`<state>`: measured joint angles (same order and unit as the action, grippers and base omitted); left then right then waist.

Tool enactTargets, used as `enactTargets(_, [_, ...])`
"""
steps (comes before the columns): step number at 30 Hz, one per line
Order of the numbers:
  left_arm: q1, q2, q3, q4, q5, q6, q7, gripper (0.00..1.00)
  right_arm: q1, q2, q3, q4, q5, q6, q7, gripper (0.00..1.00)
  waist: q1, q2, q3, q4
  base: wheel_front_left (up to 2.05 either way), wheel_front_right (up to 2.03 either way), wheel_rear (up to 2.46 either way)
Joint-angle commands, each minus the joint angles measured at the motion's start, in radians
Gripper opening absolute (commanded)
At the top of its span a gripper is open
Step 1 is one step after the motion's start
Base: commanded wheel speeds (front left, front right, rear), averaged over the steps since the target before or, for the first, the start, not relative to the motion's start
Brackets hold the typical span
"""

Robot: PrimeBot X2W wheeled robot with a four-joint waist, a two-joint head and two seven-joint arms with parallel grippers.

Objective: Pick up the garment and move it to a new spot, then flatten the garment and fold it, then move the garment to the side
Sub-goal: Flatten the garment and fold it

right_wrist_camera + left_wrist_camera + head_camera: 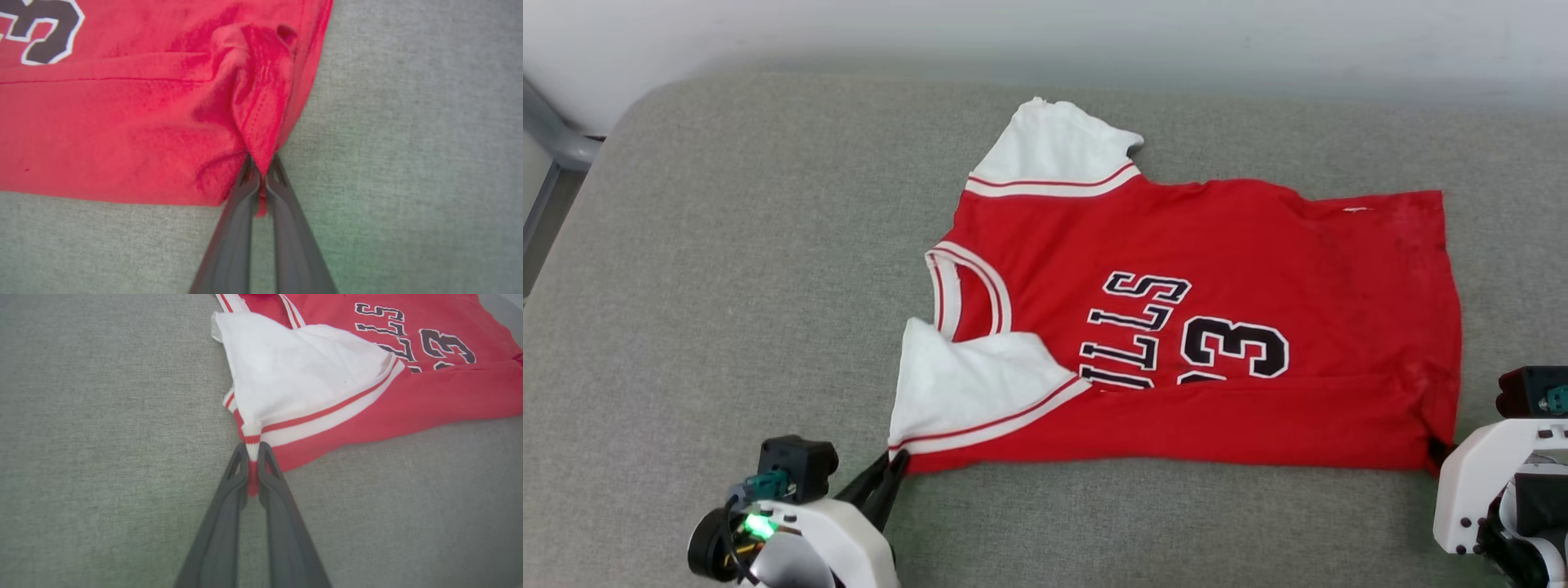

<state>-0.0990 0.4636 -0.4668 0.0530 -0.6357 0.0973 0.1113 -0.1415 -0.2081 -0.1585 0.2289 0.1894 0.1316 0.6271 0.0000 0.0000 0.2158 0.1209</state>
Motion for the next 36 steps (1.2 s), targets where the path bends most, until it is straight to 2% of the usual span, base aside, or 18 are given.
enactTargets(1, [0.02,0.011,0.001,0.01,-0.001,0.001,0.004,0.0,0.019,-0.007,-0.002,0.023,0.002,-0.002,0.017,0.0,0.0,0.0,-0.016,-0.011,0.0,0.0,0.0])
enactTargets(6, [0.069,0.024,-0.007,0.021,-0.014,-0.001,0.008,0.0,0.046,-0.025,-0.004,-0.015,0.041,-0.002,0.051,0.0,0.0,0.0,-0.06,-0.023,0.0,0.0,0.0])
enactTargets(13, [0.153,0.051,-0.021,-0.002,-0.026,0.014,0.025,0.0,0.138,-0.064,-0.025,-0.132,0.089,-0.002,0.16,0.0,0.0,0.0,-0.112,-0.03,0.0,0.0,0.0])
enactTargets(18, [0.199,0.064,-0.026,-0.031,-0.042,0.008,0.034,0.0,0.211,-0.083,-0.032,-0.213,0.109,-0.002,0.231,0.0,0.0,0.0,-0.123,-0.035,0.0,0.0,0.0])
enactTargets(24, [0.211,0.053,-0.052,-0.009,-0.037,0.004,0.038,0.0,0.277,-0.061,-0.048,-0.238,0.099,-0.002,0.286,0.0,0.0,0.0,-0.128,-0.042,0.0,0.0,0.0])
enactTargets(25, [0.207,0.051,-0.055,0.0,-0.031,0.005,0.033,0.0,0.28,-0.053,-0.052,-0.234,0.094,-0.002,0.281,0.07,0.0,0.0,-0.129,-0.044,0.0,0.0,0.0])
enactTargets(26, [0.201,0.048,-0.058,0.009,-0.022,0.01,0.025,0.33,0.283,-0.047,-0.054,-0.231,0.088,-0.002,0.271,0.51,0.0,0.0,-0.13,-0.045,0.0,0.0,0.0])
enactTargets(27, [0.196,0.044,-0.059,0.018,-0.014,0.011,0.014,1.0,0.28,-0.04,-0.057,-0.227,0.082,-0.002,0.255,1.0,0.0,0.0,-0.13,-0.046,0.0,0.0,0.0])
enactTargets(31, [0.167,0.027,-0.051,0.035,0.006,0.012,-0.045,1.0,0.243,-0.016,-0.057,-0.217,0.071,-0.002,0.174,1.0,0.0,0.0,-0.137,-0.05,0.0,0.0,0.0])
enactTargets(36, [0.129,0.011,-0.022,0.024,0.041,0.013,-0.173,1.0,0.179,-0.007,-0.063,-0.225,0.069,-0.002,0.007,1.0,0.0,0.0,-0.149,-0.055,0.0,0.0,0.0])
